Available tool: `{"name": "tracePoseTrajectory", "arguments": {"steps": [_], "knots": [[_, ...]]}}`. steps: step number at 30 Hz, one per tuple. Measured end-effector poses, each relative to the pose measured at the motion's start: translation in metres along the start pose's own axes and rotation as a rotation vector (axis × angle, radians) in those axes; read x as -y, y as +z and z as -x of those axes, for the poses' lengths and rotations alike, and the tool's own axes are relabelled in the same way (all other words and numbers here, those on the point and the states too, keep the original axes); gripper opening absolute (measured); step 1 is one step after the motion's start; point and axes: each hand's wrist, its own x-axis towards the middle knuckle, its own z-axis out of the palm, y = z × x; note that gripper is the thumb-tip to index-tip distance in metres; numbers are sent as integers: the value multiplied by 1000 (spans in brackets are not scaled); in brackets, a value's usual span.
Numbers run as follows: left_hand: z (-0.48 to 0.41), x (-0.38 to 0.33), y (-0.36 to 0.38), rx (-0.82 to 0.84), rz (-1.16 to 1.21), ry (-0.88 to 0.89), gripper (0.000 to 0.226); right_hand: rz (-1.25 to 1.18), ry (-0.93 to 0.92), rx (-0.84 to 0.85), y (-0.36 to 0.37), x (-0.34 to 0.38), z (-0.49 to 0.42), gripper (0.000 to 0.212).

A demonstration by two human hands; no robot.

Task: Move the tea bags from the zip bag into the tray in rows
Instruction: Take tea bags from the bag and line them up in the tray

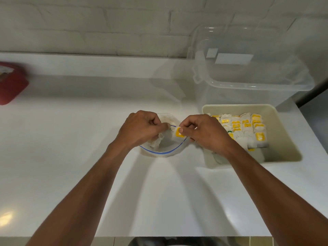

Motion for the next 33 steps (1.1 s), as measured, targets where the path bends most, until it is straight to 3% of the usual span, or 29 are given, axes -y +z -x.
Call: {"name": "tracePoseTrajectory", "arguments": {"steps": [3,7,9,13,19,27,33], "knots": [[-1,-3,1,-8,-113,52,5,2,18,-43,-4,-5,1,7],[-3,-14,0,30,-319,87,28,-119,24,7,-12,-6,5,7],[-5,-21,1,14,-440,98,27,-58,19,-19,-16,-7,7,6],[-9,-31,3,31,-312,165,12,-145,30,4,-23,-10,12,6],[-16,-59,4,150,-115,307,21,-119,55,-67,-47,-21,24,4],[-23,-102,29,229,-76,401,18,-131,85,-113,-94,-48,52,16],[-33,-128,75,217,-118,462,18,-51,100,-57,-129,-80,59,20]]}}
